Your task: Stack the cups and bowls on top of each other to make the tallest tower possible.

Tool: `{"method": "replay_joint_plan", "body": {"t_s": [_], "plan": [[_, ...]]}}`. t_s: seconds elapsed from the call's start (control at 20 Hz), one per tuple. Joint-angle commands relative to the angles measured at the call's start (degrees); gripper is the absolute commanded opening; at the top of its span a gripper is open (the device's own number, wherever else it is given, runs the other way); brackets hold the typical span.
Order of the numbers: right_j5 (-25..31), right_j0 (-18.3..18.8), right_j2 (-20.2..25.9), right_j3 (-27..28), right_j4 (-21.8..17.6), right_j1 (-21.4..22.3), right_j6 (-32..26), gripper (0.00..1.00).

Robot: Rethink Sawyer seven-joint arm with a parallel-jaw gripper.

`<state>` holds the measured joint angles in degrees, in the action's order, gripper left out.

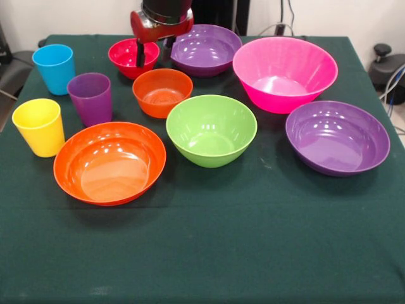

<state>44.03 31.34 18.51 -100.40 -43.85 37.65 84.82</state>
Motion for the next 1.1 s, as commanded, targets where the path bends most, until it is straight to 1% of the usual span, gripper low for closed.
{"method": "replay_joint_plan", "body": {"t_s": [0.05,0.4,0.6,0.85,1.1], "plan": [[6.88,-0.77,6.07,4.13,0.27,0.44,-13.11,1.00],[9.80,-0.14,7.55,6.26,0.34,0.92,-14.37,1.00],[10.57,0.15,8.38,8.24,-0.22,-0.39,-14.74,1.00],[12.66,0.57,9.72,12.03,-0.79,-2.64,-16.97,1.00],[13.53,2.12,10.89,13.62,-1.33,-2.84,-19.67,1.00]]}}
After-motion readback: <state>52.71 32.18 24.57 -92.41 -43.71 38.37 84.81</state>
